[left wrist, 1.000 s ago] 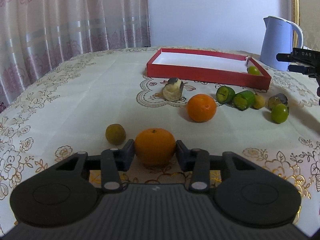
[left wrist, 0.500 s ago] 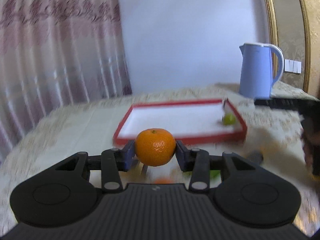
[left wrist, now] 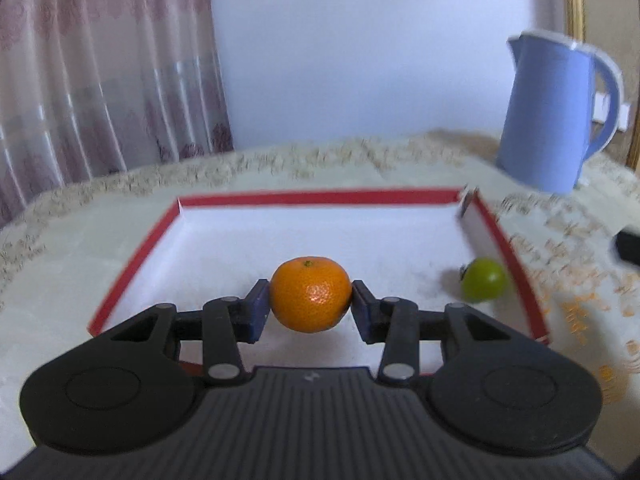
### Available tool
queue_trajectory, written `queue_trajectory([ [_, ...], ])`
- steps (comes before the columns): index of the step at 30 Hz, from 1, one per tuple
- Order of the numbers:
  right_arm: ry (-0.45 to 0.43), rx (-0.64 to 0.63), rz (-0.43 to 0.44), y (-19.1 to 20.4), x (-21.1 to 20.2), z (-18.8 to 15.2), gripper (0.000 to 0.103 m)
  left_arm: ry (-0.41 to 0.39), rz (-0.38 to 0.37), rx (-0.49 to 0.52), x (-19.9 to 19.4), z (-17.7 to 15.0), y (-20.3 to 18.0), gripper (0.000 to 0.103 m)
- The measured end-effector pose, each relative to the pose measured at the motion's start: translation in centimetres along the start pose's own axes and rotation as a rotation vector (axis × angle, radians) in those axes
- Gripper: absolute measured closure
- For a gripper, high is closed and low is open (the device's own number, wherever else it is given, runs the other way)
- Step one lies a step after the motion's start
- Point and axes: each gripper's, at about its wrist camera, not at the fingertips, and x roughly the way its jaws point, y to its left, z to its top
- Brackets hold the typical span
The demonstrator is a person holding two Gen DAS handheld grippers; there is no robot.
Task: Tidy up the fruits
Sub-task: 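Lower the mandarin into the red tray and open the left gripper, then withdraw the left tool while the right tool moves to another green tomato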
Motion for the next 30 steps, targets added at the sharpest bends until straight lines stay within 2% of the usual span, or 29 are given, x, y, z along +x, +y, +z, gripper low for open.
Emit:
queue_trajectory([
  [3,-0.006,0.011,0.007,-0.2,-0.1,0.2,0.030,0.029,0.019,0.033,1.2,-0.9,-0.5,0.062],
  [6,-0.003,0.013,0.002,-0.3,-0.1,0.3,0.030,0.037,0.025,0.024,1.0,-1.5,-0.1,0.059],
  [7,-0.002,0.013,0.002,-0.3,-0.1,0.3,0.030,0.021,0.034,0.023,0.6,-1.6,0.0,0.047],
  [8,-0.002,0.011,0.001,-0.3,0.0,0.3,0.030,-0.002,0.044,0.025,-0.1,-1.5,0.2,0.027],
  [9,-0.002,0.008,-0.004,-0.3,0.0,0.2,0.030,-0.034,0.056,0.028,-0.9,-1.5,0.3,0.020],
  [10,-0.002,0.005,-0.006,-0.3,0.0,0.2,0.029,-0.070,0.065,0.031,-2.0,-1.5,0.4,0.017],
  [13,-0.003,0.002,-0.008,-0.4,-0.1,0.1,0.029,-0.147,0.067,0.047,-5.7,-1.6,1.2,0.015],
  [16,-0.017,-0.017,-0.010,-0.2,-0.5,-0.1,0.028,-0.229,0.093,0.021,-10.4,-3.0,2.7,0.000],
  [18,-0.016,-0.041,0.000,0.0,-0.8,-0.2,0.028,-0.275,0.121,-0.014,-13.3,-4.6,4.4,0.000],
  [22,-0.020,-0.102,0.000,1.5,-2.2,-0.3,0.028,-0.312,0.170,-0.109,-17.3,-8.4,8.6,0.000],
  [25,-0.020,-0.138,0.031,3.2,-4.4,-0.8,0.027,-0.299,0.235,-0.205,-18.6,-11.1,12.5,0.000],
  [27,0.016,-0.186,0.054,4.6,-6.1,-2.1,0.023,-0.276,0.269,-0.278,-19.0,-12.6,14.9,0.000],
  [30,0.057,-0.269,0.037,6.7,-8.5,-4.7,0.023,-0.251,0.296,-0.348,-18.6,-14.5,17.4,0.000],
])
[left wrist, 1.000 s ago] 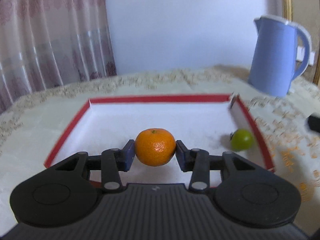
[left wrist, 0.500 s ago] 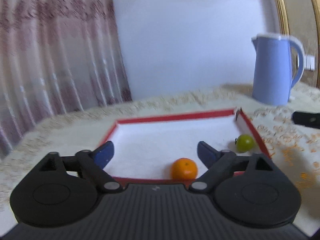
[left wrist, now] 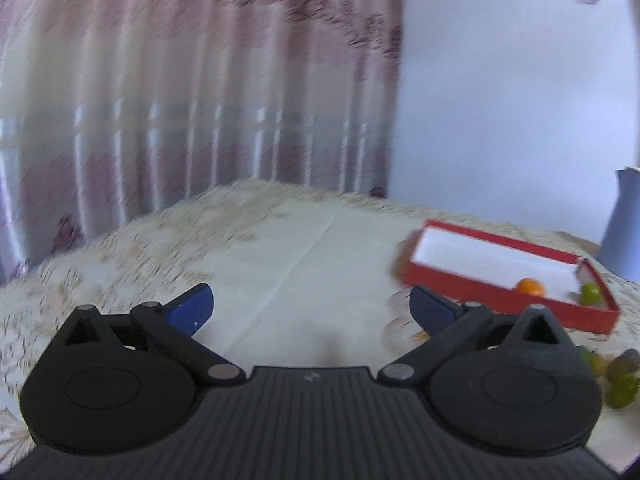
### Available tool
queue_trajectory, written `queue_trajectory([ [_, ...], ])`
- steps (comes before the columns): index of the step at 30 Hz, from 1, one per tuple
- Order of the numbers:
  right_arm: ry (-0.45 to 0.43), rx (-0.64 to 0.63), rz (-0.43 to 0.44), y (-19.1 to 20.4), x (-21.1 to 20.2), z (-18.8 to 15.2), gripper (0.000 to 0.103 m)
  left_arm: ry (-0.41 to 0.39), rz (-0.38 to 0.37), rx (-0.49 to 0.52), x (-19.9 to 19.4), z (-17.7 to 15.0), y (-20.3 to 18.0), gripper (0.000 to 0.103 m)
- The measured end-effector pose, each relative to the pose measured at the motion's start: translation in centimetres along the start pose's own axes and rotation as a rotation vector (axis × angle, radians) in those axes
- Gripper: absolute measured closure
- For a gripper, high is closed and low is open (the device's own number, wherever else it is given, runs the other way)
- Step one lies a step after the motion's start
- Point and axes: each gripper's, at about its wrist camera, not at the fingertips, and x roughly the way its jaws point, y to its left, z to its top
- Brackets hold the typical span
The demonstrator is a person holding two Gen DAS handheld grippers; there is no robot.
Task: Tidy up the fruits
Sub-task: 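Withdraw the left tool while the right tool moves to another green tomato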
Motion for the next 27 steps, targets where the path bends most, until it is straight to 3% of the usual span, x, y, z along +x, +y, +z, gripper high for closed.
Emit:
queue_trajectory([
  [5,0.089,-0.088,-0.029,4.0,-1.5,-3.5,0.023,0.051,-0.012,-0.083,1.2,-1.2,2.4,0.000],
  [7,0.116,-0.107,-0.042,5.1,-1.1,-4.2,0.023,0.036,-0.024,-0.123,1.1,-1.4,3.1,0.000],
  [15,0.191,-0.121,-0.062,7.4,2.0,-4.7,0.023,0.038,-0.069,-0.219,1.1,-1.4,4.5,0.000],
  [17,0.206,-0.106,-0.070,7.4,2.7,-4.6,0.029,0.040,-0.071,-0.225,1.1,-1.4,4.6,0.000],
  [21,0.248,-0.066,-0.068,7.2,4.0,-4.6,0.052,0.040,-0.079,-0.214,1.2,-1.4,4.4,0.000],
  [27,0.251,-0.062,-0.078,7.6,4.7,-4.6,0.053,0.042,-0.088,-0.217,1.2,-1.4,4.4,0.000],
])
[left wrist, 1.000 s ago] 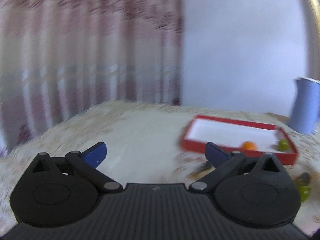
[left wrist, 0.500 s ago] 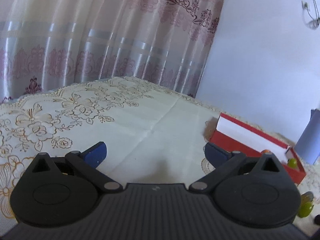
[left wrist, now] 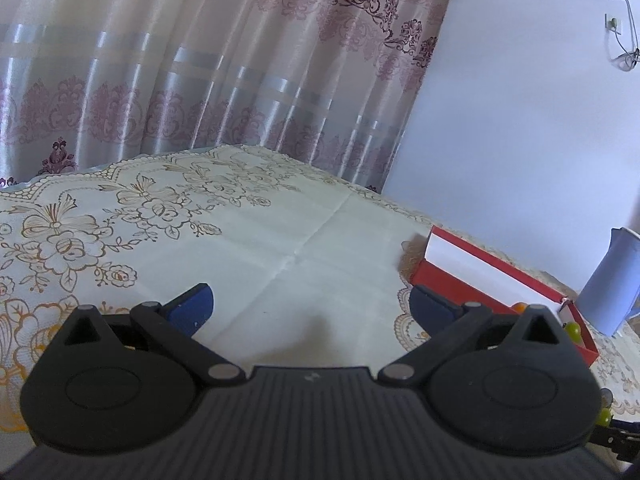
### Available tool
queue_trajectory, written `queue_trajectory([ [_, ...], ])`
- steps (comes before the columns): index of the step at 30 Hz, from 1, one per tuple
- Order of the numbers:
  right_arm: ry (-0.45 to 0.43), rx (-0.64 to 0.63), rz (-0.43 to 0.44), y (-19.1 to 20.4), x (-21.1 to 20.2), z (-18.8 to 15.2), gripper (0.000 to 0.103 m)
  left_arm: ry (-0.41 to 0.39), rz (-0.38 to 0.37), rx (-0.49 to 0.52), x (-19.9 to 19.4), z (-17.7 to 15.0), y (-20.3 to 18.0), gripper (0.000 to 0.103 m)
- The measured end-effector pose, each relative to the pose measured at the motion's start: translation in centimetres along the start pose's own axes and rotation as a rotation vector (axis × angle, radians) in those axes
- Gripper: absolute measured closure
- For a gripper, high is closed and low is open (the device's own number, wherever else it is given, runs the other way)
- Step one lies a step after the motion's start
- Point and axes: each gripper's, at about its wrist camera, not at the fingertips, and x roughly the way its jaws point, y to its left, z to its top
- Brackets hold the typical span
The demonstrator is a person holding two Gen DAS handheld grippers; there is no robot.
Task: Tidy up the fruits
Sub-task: 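Withdraw the left tool while the right tool moves to another green tomato, then grasp the stemmed green tomato with the right gripper and lift it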
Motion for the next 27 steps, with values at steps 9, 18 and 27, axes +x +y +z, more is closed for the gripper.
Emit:
queue_trajectory([
  [9,-0.005,0.016,-0.010,0.0,0.5,0.6,0.070,0.011,-0.002,-0.004,0.2,0.1,0.1,0.000],
  [18,-0.118,0.020,0.050,0.3,-3.1,1.9,0.070,0.018,0.006,-0.001,0.3,0.0,0.0,0.000],
  [27,-0.170,0.017,-0.013,-4.1,1.4,11.3,0.070,0.023,0.020,0.008,0.5,0.0,-0.1,0.000],
])
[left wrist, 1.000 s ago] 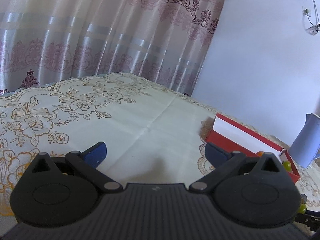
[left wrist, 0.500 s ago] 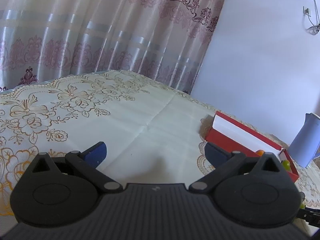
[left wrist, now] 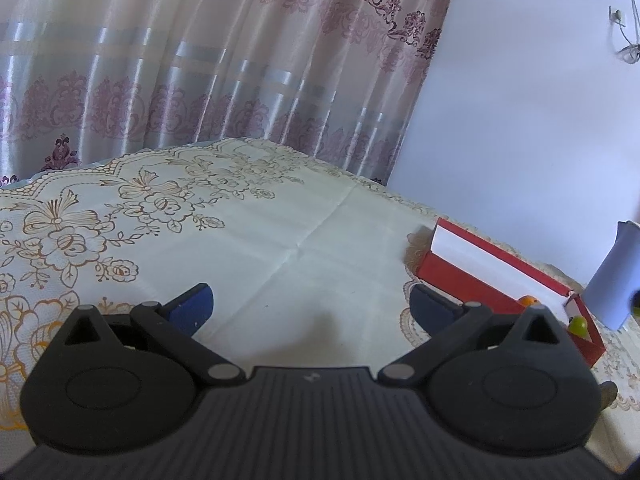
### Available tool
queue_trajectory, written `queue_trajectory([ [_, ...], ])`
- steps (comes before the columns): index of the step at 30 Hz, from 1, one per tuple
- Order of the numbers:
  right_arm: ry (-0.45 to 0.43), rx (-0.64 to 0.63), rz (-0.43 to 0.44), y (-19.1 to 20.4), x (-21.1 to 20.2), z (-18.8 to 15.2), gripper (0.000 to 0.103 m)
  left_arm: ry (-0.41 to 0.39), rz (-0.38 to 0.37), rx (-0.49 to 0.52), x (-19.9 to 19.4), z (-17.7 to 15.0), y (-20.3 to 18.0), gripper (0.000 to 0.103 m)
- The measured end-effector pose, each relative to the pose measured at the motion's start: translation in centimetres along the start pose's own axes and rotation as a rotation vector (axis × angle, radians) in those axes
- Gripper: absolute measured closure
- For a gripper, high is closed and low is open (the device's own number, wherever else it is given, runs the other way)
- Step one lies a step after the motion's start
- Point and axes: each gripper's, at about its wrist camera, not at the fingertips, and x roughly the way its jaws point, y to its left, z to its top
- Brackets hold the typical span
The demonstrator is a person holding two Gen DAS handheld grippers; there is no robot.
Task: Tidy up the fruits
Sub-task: 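Grasp the stemmed green tomato with the right gripper and lift it, then drop the green tomato into the red tray by opening the right gripper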
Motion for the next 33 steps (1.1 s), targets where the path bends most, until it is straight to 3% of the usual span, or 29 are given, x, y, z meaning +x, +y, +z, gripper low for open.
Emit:
queue_trajectory([
  [5,0.100,0.057,-0.001,-2.2,6.4,0.3,0.070,0.009,0.002,0.005,0.1,0.0,-0.1,0.000],
  [11,0.161,0.060,0.004,-2.3,9.5,-0.8,0.069,0.019,0.002,0.014,0.4,-0.1,-0.4,0.000],
  [13,0.168,0.055,0.002,-2.2,9.8,-1.0,0.063,0.022,0.004,0.014,0.4,-0.1,-0.4,0.000],
  [15,0.150,0.073,-0.004,-2.4,9.2,-1.1,0.058,0.024,0.006,0.014,0.4,-0.1,-0.4,0.000],
  [18,0.093,0.115,0.017,-3.4,7.5,-0.8,0.035,0.026,0.011,0.015,0.4,-0.1,-0.5,0.000],
  [25,-0.065,0.181,0.028,-6.5,0.6,-1.4,0.034,0.044,-0.014,0.015,0.2,0.1,-0.4,0.000],
  [29,-0.089,0.170,-0.017,-8.2,-0.5,-3.9,0.033,0.024,-0.009,0.165,-1.5,-0.5,-2.2,0.000],
  [33,-0.031,0.252,-0.006,-10.0,0.7,-4.9,0.033,0.011,0.013,0.328,-2.9,-1.5,-4.5,0.002],
])
